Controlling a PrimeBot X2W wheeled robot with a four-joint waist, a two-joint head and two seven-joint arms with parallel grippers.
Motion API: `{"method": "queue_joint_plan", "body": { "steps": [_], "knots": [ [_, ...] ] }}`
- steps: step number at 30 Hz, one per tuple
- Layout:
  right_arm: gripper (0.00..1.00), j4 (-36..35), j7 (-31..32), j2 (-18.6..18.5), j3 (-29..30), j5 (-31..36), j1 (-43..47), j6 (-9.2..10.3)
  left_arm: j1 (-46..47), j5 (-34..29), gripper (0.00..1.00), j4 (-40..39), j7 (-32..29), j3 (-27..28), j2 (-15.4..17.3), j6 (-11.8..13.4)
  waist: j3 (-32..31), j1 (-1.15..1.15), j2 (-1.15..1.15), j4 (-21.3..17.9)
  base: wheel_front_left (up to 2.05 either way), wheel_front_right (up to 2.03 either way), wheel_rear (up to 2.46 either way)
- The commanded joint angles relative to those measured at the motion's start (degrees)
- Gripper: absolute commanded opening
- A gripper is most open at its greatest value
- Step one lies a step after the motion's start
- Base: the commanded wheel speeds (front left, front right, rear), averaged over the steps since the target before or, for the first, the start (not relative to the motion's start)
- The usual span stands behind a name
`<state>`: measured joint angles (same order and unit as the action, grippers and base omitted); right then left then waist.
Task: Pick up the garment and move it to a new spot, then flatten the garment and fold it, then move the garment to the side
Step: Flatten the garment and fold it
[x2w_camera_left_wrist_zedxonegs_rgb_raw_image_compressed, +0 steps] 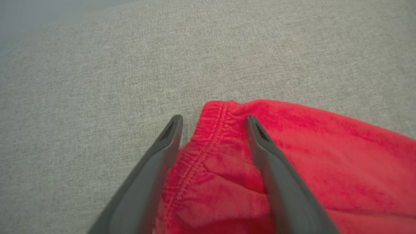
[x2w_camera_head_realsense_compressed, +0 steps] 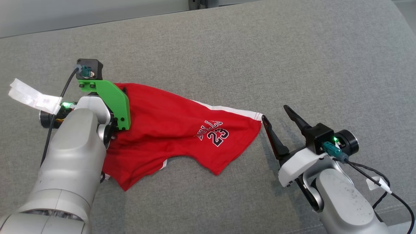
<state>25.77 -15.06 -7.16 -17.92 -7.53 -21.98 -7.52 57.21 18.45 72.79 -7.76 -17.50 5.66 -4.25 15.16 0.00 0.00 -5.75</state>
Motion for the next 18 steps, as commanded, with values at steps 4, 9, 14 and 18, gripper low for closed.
{"method": "queue_joint_plan", "body": {
  "steps": [4,9,14,18],
  "knots": [
    [1.0,-0.08,-0.17,-0.14,-0.17,-0.31,-1.04,0.06,-0.8,-0.38,1.0,0.51,-0.32,-0.81,0.47,0.46,0.91,0.0,0.0,-0.5,0.0,0.0,0.0],
    [1.0,0.04,-0.17,0.05,-0.12,-0.27,-1.37,0.06,-0.96,-0.6,0.19,0.74,0.01,-1.6,0.7,0.2,1.72,0.0,0.0,-0.64,0.0,0.0,0.0],
    [1.0,0.27,-0.17,0.29,0.65,-0.21,-0.82,0.06,-1.26,-0.48,0.0,0.58,3.84,-2.18,0.46,-0.52,1.49,0.0,0.0,0.17,0.0,0.0,0.0],
    [1.0,0.94,-0.17,0.21,1.7,-0.47,0.78,0.06,-1.48,0.12,0.0,-0.33,8.69,-2.43,-0.47,-1.15,-0.6,0.0,0.0,1.91,0.0,0.0,0.0]
  ]
}}
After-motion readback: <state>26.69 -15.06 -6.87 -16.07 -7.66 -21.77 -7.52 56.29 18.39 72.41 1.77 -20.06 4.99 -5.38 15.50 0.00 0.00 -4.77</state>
